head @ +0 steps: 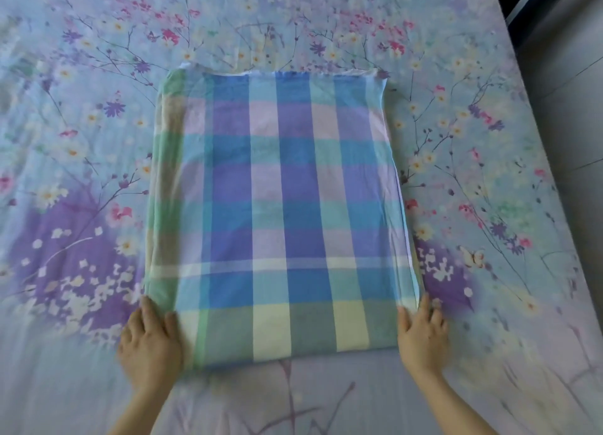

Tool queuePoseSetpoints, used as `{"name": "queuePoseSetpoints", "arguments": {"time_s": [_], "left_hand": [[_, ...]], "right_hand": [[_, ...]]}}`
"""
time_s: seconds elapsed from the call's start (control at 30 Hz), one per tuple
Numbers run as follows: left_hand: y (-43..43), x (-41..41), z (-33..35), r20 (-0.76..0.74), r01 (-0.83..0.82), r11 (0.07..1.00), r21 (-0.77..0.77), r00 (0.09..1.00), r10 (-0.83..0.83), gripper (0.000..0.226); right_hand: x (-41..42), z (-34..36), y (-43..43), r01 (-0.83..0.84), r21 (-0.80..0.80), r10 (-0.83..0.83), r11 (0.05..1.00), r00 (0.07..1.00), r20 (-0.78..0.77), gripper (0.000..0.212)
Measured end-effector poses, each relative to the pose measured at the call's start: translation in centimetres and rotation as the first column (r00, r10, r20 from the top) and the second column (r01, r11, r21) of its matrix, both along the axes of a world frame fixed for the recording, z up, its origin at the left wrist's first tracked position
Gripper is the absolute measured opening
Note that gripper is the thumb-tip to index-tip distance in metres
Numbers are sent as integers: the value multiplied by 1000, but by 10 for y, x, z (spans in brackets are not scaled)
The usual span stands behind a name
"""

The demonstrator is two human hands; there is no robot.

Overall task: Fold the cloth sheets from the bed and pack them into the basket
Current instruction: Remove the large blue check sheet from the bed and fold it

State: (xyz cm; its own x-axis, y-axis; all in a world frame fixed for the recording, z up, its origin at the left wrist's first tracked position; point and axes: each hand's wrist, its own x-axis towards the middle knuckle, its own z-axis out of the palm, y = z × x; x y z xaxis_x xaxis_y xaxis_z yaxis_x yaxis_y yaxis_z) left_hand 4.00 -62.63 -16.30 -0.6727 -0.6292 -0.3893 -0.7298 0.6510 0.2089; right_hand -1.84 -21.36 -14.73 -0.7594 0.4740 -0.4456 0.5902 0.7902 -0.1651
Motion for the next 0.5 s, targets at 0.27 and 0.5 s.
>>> {"name": "queuePoseSetpoints", "arguments": {"time_s": [0.27, 0.5], "left_hand": [[-13, 21, 40, 35, -458, 738, 496, 859, 511, 35], [-24, 53, 122, 43, -335, 756, 563, 925, 378, 12]], "right_hand": [[-5, 35, 27, 557, -600, -539, 574, 809, 237, 28], [30, 126, 25, 536, -657, -511, 530, 820, 257, 18]]}}
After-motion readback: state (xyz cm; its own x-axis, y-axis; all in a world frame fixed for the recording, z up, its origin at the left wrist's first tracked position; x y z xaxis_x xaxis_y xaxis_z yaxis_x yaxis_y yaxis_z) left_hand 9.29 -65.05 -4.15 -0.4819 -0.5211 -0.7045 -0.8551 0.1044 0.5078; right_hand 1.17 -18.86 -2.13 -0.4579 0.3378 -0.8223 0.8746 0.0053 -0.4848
